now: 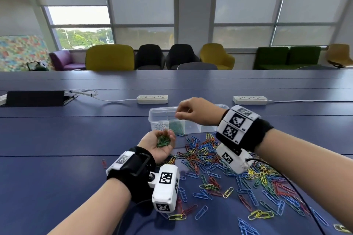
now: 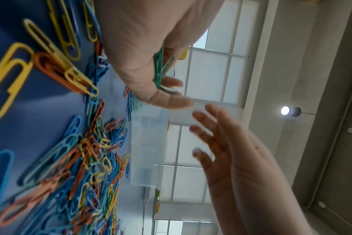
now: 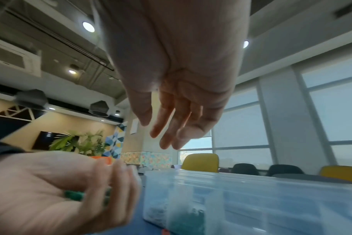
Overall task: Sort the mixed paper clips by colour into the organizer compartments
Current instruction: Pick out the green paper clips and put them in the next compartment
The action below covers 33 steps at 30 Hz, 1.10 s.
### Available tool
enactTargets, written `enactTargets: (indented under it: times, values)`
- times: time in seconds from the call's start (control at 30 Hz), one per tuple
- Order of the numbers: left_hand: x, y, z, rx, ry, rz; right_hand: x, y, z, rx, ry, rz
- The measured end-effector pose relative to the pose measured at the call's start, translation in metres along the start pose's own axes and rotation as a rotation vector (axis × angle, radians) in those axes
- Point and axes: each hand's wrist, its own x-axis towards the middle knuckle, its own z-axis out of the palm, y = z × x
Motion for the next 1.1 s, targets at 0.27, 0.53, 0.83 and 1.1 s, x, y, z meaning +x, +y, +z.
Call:
enactTargets:
  times: [0.27,0.53,0.83,1.1]
  values:
    - [0.015,0.017,0.014,0.867,0.121,0.110,-0.010,0.047,0.023,-0.309,-0.454,0.152]
    - [0.022,-0.005,0.055,2.481,0.107,0.160,-0.016,0.056,0.041,-0.433,-0.513,-0.009]
    - [0.038,-0.015,0.054,2.649,0.110,0.177,-0.030,0.063,0.029,-0.252,-0.425,0.071]
    - [0.038,-0.016,0.062,2.684,0.075,0.194,-0.018,0.068,0.030,-0.131,-0.430,0.133]
